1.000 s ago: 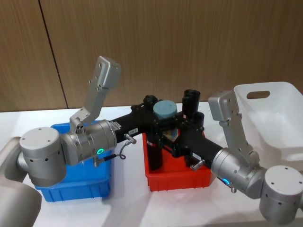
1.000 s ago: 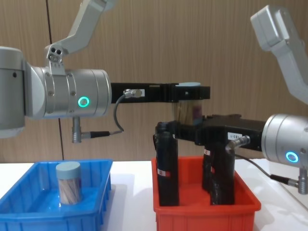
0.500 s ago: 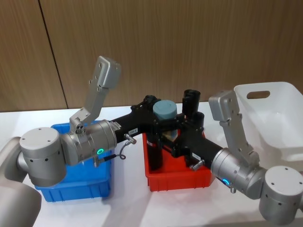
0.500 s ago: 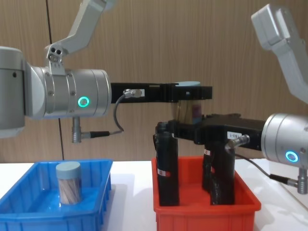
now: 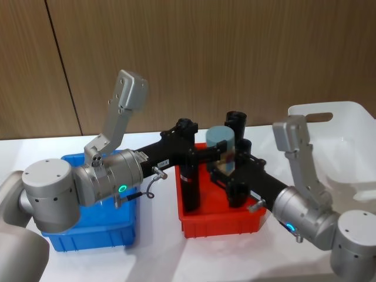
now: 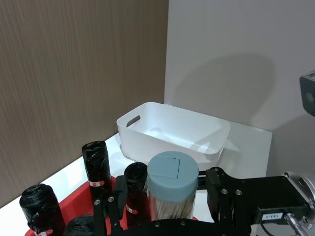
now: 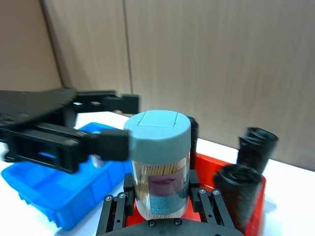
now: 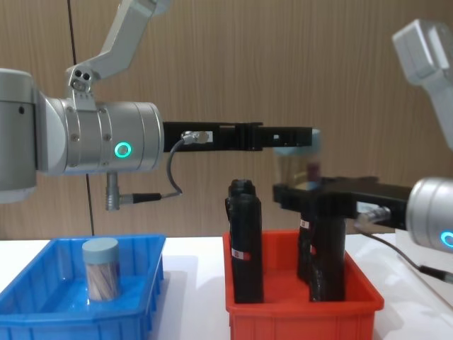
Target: Pick the cotton swabs from the blue box and place them into the white box.
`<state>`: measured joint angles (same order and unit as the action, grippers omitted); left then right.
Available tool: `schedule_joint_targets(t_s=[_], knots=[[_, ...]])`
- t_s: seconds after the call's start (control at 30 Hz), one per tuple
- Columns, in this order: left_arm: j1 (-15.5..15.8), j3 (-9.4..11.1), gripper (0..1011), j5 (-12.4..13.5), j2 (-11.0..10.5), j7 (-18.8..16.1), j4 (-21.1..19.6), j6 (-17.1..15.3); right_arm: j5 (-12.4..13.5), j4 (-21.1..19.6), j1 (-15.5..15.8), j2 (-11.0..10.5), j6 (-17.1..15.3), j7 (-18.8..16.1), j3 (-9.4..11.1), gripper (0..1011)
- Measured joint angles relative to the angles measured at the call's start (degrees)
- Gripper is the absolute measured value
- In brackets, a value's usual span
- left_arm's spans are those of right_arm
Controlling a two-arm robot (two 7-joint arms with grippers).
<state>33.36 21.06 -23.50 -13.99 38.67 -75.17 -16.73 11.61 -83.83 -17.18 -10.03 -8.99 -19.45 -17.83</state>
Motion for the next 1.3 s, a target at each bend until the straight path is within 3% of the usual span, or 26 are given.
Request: schedule_joint_targets(t_s=[0.6,1.3], knots=[[0.0,0.0,1004,0.0,0.0,0.0,0.0,0.0,2.6,3.9,-0.3,-2.8,0.4,6.8,4.2,621],[0.0,0.0,1004,0.0,0.0,0.0,0.0,0.0,2.9,15.4,-6.7,-5.5,2.1,13.4,10.1,621]])
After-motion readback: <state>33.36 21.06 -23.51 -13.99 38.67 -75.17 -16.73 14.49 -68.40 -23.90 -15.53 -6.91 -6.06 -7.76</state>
